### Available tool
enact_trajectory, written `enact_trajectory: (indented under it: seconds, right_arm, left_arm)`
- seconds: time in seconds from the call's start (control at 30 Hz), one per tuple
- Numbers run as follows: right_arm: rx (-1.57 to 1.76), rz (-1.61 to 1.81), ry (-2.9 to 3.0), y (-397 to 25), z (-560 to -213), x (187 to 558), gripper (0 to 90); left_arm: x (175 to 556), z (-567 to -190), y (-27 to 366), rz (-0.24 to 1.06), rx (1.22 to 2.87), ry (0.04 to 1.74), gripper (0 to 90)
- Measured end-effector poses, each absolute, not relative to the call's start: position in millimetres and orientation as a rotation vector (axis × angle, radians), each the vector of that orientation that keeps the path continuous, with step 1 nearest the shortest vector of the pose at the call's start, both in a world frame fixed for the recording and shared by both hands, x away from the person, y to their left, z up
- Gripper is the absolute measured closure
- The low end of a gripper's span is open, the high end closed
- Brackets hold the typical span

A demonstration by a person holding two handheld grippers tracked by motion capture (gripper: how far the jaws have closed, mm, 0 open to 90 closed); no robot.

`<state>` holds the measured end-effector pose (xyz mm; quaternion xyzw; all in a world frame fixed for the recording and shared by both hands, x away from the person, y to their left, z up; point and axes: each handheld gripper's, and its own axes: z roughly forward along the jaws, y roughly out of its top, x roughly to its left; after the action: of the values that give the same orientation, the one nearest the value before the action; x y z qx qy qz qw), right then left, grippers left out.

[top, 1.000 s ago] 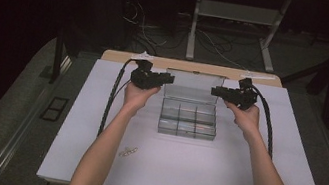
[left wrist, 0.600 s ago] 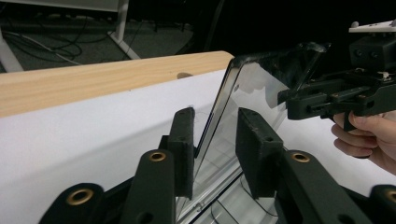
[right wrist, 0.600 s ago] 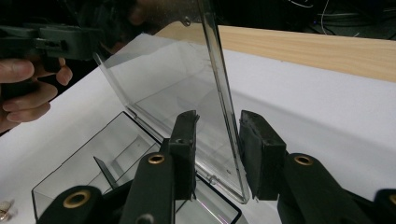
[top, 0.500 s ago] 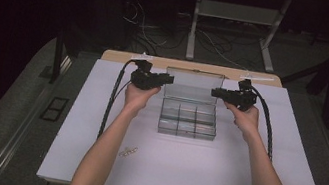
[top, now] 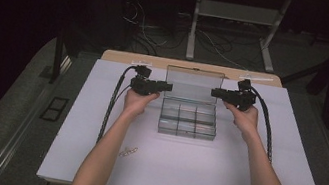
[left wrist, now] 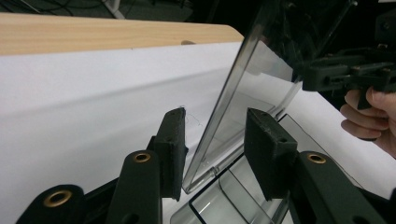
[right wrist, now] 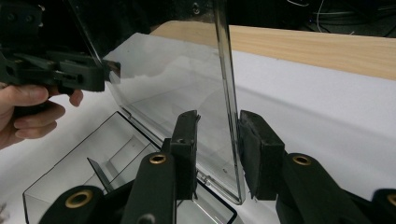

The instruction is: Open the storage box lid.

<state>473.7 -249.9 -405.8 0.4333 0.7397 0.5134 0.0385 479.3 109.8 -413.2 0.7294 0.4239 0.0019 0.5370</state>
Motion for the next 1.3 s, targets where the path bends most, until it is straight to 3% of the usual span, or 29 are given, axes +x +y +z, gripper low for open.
enact_trajectory:
  seconds: [0.4,0.83,1.3]
  right_arm:
    - [1.317,1.567,2.266,-250,-407,475,68.4]
    - [1.337,1.502,2.244,-247,-413,478,66.0]
    - [1.395,1.512,2.266,-249,-424,483,65.4]
  left_arm:
    - [480,-427,112,0.001,1.744,1.038,63.6]
    - [482,-434,105,0.031,1.75,1.063,75.5]
    - [482,-438,105,0.016,1.727,1.091,75.7]
